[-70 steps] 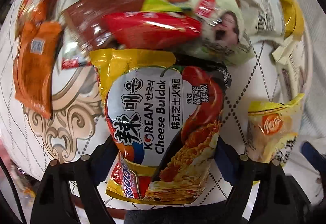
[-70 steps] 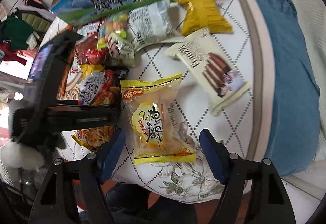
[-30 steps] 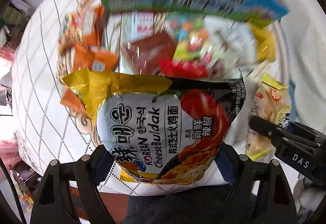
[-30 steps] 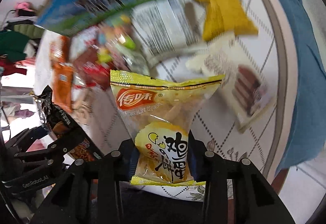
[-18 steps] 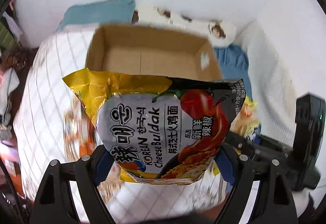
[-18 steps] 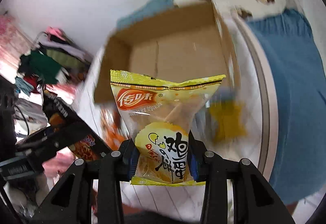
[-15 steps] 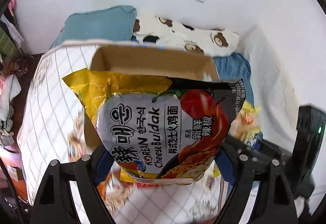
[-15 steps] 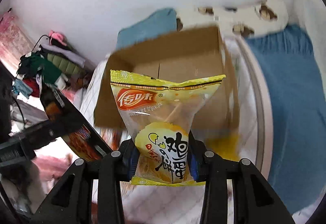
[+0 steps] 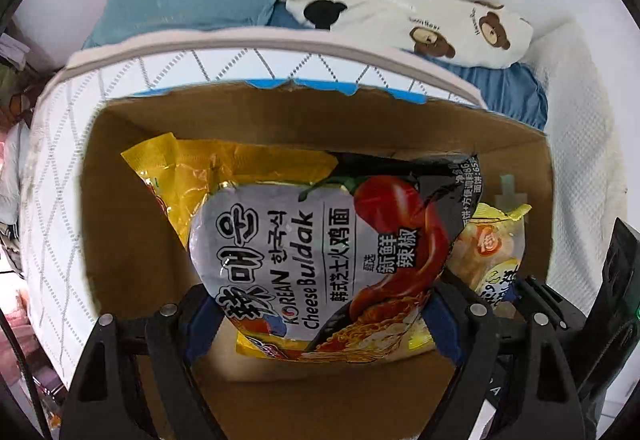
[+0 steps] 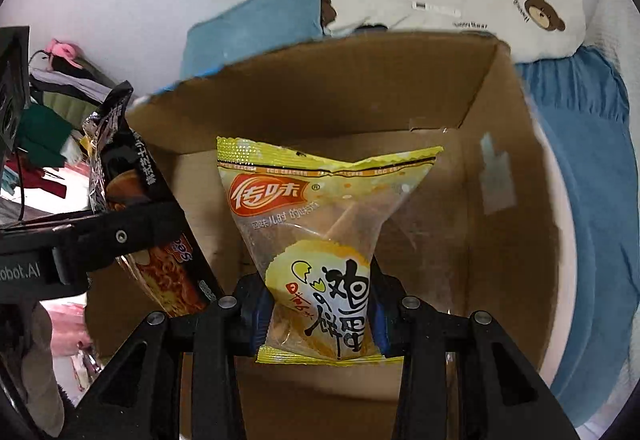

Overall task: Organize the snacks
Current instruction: 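Carry both packs into the cardboard box and open both tools, then grasp the orange packet with left tool while right tool grasps Franzzi cookie pack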

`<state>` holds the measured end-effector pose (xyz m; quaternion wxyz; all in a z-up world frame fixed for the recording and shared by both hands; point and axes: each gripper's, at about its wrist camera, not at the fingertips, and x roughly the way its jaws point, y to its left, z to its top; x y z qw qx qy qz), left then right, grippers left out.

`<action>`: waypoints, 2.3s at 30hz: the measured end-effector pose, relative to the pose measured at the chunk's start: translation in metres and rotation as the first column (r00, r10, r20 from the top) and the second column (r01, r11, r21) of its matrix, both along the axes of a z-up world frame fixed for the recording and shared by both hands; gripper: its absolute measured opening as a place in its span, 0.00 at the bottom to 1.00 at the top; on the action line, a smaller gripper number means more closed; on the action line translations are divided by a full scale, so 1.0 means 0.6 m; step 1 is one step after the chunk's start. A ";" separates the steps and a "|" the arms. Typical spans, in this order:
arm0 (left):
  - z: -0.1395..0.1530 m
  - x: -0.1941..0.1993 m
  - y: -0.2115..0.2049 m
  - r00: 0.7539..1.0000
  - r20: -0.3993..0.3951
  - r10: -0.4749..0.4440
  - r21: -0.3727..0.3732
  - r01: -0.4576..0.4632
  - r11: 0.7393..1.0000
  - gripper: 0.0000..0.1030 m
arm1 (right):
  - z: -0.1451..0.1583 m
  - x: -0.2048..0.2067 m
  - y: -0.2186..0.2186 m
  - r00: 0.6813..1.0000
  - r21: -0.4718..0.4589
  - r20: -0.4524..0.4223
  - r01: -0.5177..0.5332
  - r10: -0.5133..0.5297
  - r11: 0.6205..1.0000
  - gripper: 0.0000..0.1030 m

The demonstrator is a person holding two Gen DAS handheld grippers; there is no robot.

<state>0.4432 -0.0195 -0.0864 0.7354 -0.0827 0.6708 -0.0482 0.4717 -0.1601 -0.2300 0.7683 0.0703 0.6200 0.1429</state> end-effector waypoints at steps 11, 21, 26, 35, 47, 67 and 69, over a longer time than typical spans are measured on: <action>-0.044 0.030 -0.002 0.996 -0.087 -0.014 0.032 0.017 0.999 0.83 | -0.043 0.045 0.013 0.999 -0.024 -0.039 -0.036 0.035 0.999 0.44; -0.024 0.011 0.019 0.998 -0.057 0.019 0.052 -0.016 0.999 0.92 | -0.037 0.027 0.002 0.998 -0.070 -0.052 -0.045 0.042 0.996 0.90; 0.010 -0.019 0.037 0.999 0.004 0.052 0.056 -0.052 0.997 0.92 | -0.017 -0.008 -0.008 0.999 -0.086 -0.050 -0.007 0.002 0.996 0.90; 0.072 -0.105 0.061 0.986 0.146 0.085 0.069 -0.096 0.993 0.92 | 0.066 -0.100 -0.015 0.998 -0.109 0.057 0.018 -0.012 0.994 0.90; 0.178 -0.236 0.061 0.944 0.315 0.101 0.025 -0.114 0.993 0.92 | 0.181 -0.188 -0.016 0.974 -0.047 0.221 0.058 -0.047 0.997 0.90; -0.069 -0.495 0.032 0.997 0.071 0.029 0.231 -0.044 0.972 0.92 | -0.090 -0.423 -0.138 0.997 -0.256 -0.081 -0.021 0.000 0.966 0.90; -0.102 -0.505 0.026 0.999 0.041 0.019 0.251 -0.028 0.967 0.92 | -0.120 -0.428 -0.147 0.994 -0.259 -0.108 -0.029 0.001 0.965 0.90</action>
